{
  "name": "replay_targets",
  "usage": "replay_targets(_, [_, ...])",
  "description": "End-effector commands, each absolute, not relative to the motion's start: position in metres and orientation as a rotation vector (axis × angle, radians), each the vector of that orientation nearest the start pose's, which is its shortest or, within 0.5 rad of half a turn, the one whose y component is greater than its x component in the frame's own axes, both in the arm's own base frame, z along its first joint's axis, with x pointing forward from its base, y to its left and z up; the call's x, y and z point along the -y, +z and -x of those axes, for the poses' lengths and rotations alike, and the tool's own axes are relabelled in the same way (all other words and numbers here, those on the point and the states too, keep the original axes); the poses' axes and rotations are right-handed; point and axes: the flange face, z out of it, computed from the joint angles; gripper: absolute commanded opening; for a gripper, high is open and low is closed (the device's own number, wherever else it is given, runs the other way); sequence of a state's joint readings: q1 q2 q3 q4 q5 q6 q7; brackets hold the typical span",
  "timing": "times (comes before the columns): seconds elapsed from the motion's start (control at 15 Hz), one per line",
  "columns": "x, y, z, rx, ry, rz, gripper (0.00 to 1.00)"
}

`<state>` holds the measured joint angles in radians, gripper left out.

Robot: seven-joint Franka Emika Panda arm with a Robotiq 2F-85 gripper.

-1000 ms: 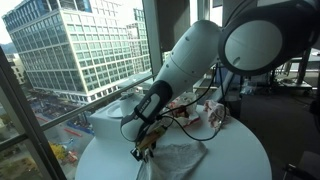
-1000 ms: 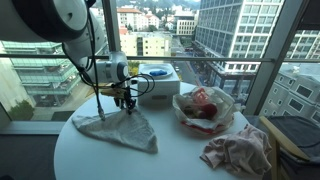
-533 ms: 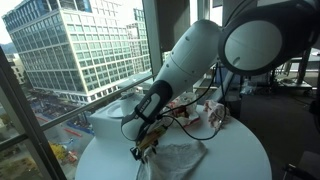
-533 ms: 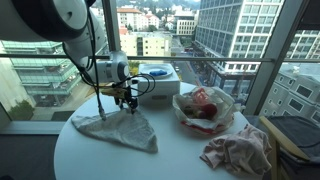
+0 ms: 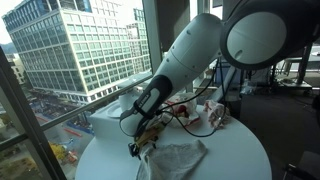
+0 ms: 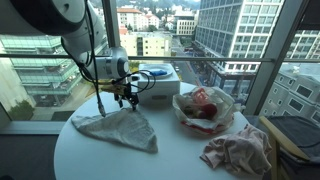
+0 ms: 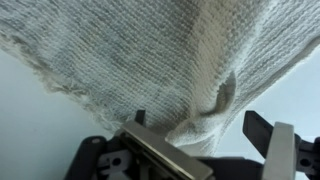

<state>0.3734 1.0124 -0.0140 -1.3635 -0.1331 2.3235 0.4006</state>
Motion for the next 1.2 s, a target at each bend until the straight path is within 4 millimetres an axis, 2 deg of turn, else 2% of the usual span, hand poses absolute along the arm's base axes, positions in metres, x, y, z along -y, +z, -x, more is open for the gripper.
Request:
replay_targets(0.0, [-0.251, 0.111, -0.669, 0.058, 0.037, 3.272, 0.74])
replay_targets(0.2, [-0.25, 0.108, -0.667, 0.056, 0.061, 3.277, 0.49])
replay_targets(0.6, [-0.249, 0.11, -0.663, 0.058, 0.076, 3.277, 0.06])
replay_targets(0.8, [-0.25, 0.115, -0.659, 0.066, 0.099, 3.276, 0.0])
replay_targets(0.93, [-0.249, 0.124, -0.656, 0.072, 0.106, 3.279, 0.04])
replay_targets(1.13, [-0.231, 0.139, -0.652, 0.017, 0.16, 3.294, 0.03])
